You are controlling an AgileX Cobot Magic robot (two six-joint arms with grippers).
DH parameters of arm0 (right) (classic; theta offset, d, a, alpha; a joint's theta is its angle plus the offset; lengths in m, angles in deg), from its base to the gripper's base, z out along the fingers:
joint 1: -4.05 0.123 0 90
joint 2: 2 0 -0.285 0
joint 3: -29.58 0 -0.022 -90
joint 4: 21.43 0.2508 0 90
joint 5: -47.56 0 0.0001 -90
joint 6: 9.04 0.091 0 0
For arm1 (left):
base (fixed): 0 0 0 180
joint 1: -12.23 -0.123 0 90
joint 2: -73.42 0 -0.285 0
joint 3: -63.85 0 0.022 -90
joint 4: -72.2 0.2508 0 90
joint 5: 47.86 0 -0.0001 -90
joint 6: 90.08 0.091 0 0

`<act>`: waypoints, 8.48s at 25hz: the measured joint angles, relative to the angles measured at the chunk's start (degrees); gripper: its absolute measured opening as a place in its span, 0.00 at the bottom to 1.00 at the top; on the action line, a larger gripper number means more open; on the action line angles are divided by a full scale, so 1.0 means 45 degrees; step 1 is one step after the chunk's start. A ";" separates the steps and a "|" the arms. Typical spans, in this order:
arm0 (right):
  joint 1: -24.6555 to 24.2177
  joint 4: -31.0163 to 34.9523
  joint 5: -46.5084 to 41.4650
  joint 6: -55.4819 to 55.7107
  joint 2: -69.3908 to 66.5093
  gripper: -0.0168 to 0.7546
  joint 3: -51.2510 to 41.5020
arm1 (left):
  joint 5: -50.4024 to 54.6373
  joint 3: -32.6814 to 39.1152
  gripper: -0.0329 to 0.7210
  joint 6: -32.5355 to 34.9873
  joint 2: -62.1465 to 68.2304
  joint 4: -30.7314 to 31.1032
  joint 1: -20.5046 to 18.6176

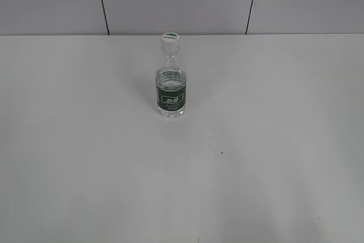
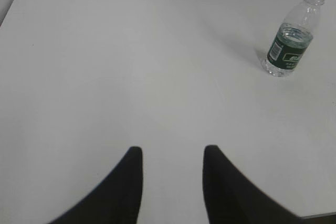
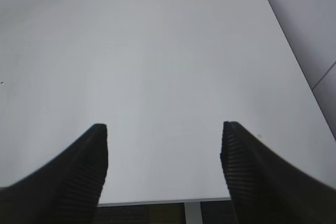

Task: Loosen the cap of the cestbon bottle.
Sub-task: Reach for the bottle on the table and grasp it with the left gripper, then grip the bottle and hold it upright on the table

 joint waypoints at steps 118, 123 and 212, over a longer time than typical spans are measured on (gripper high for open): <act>0.0000 0.0000 0.0000 0.0000 0.0000 0.69 0.0000 | -2.8949 -0.1148 0.69 0.0531 2.6822 0.5005 0.2509; 0.0000 0.0000 0.0000 0.0000 0.0000 0.69 0.0000 | -2.8949 -0.1159 0.69 0.0472 2.6822 0.5878 0.2674; 0.0000 -0.0012 0.0000 0.0000 0.0000 0.69 0.0000 | -2.8554 -0.4972 0.57 -0.1841 2.8604 1.3220 0.3566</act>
